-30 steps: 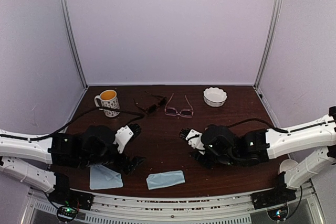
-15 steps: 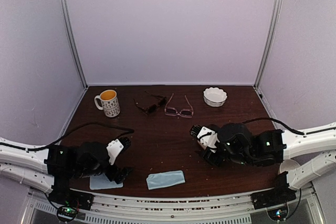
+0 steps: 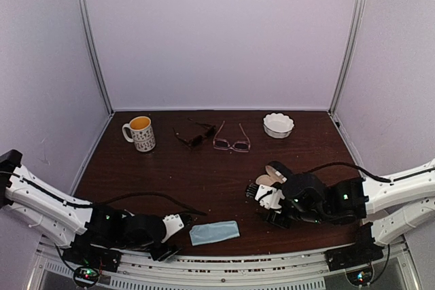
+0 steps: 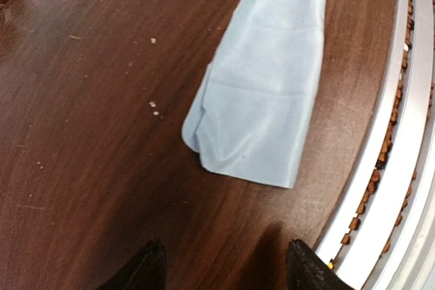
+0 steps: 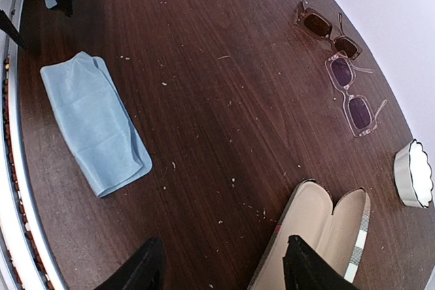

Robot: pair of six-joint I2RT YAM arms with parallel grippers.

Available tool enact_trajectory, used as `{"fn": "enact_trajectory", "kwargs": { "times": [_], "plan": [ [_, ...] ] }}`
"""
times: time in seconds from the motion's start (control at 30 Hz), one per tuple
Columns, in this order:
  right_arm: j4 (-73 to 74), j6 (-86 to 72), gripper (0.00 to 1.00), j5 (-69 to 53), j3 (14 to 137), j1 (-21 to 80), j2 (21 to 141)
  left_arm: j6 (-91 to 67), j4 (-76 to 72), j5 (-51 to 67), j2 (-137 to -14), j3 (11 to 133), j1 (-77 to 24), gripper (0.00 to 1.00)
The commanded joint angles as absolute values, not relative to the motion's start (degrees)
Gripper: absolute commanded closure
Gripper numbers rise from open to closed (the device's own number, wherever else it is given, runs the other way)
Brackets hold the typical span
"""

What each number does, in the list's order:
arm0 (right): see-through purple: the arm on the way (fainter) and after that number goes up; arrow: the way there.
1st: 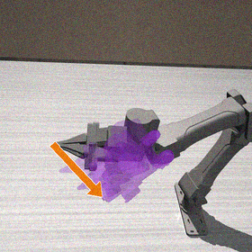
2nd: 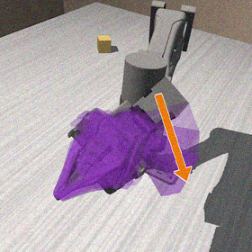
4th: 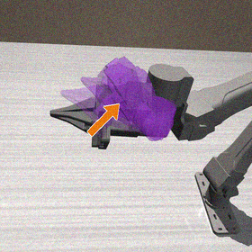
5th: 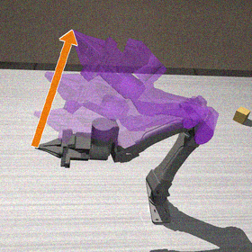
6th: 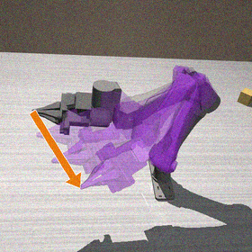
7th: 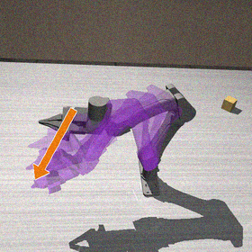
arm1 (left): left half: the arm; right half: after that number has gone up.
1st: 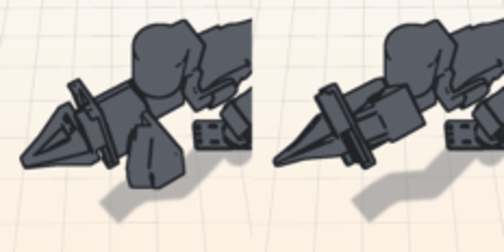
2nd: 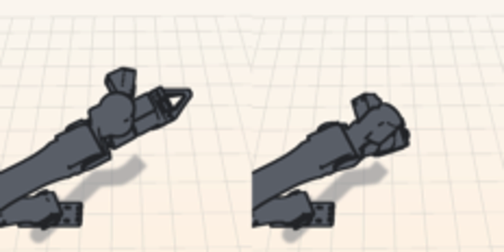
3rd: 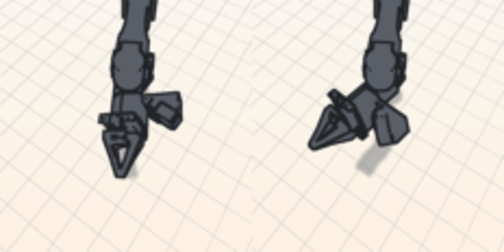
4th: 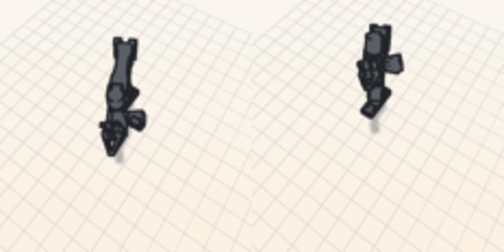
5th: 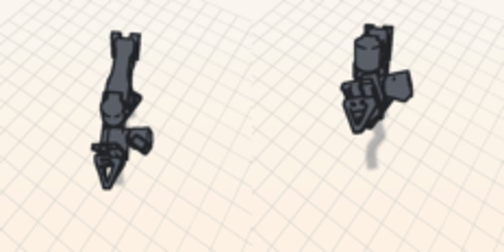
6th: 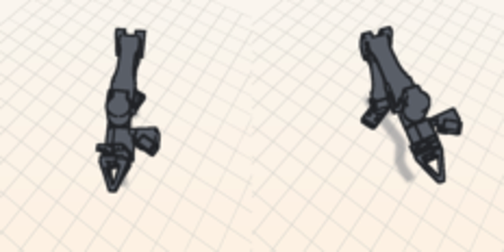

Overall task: Organize the sunglasses
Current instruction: Pick up the folded cleaning cloth from the corner of the board.

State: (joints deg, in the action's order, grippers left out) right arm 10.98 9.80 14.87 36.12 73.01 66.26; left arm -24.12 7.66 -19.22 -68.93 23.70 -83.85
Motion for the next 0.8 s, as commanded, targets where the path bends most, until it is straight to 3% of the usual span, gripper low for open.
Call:
{"fn": "enact_trajectory", "kwargs": {
  "times": [0.0, 0.23, 0.33, 0.77],
  "plan": [
    [8.15, 12.30, 0.39, 14.52, 34.40, 74.06, 65.53, -21.01, 1.37, -17.80, -73.40, 27.07, -86.57, 0.40],
    [6.48, 12.76, 0.38, 14.60, 34.05, 74.41, 67.50, -17.57, -2.71, -16.82, -74.63, 26.46, -87.45, 0.50],
    [5.20, 12.98, 0.37, 15.06, 33.57, 74.50, 68.13, -15.03, -2.96, -16.04, -75.75, 27.16, -87.45, 0.60],
    [2.58, 12.36, 0.36, 15.69, 31.34, 74.63, 69.07, -11.94, -3.30, -17.48, -82.76, 30.30, -87.34, 0.63]
  ]
}}
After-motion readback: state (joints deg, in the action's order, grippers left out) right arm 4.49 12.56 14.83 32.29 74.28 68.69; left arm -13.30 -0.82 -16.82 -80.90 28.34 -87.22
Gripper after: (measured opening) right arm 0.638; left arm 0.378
